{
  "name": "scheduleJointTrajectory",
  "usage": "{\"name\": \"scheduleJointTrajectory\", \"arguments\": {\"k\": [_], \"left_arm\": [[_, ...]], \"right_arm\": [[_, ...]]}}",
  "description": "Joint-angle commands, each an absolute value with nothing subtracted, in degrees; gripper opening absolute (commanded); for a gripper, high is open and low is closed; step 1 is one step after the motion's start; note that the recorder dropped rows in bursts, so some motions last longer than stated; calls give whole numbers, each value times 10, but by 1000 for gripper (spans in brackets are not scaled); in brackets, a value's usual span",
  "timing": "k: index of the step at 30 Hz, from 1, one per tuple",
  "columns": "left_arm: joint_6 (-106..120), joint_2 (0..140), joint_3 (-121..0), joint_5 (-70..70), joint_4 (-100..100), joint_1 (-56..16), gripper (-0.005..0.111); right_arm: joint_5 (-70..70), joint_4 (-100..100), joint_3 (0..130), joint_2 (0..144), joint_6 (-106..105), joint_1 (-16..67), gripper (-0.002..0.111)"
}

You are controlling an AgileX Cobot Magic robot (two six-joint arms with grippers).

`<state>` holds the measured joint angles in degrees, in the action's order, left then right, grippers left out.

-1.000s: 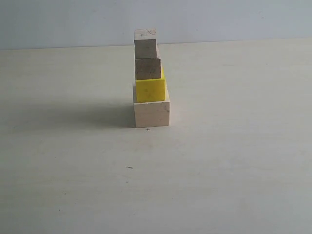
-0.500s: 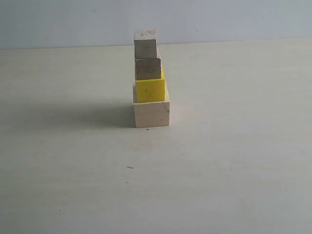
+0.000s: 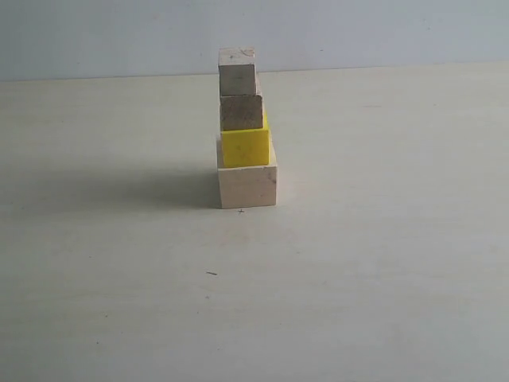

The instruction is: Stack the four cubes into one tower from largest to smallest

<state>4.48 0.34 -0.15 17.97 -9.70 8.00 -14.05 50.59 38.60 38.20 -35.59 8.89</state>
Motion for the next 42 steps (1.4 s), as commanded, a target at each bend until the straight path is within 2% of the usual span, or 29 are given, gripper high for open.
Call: {"name": "scheduleJointTrajectory", "arguments": {"k": [1,10,42], "left_arm": [[39,0,0,207,-94,78,0],[40,0,0,206,-87,14,0],[40,0,0,206,-87,13,0]], "right_arm": [[-141,503,383,380,-360,86,0],[-141,503,383,380,-360,86,0],[-141,503,383,380,-360,86,0]]}}
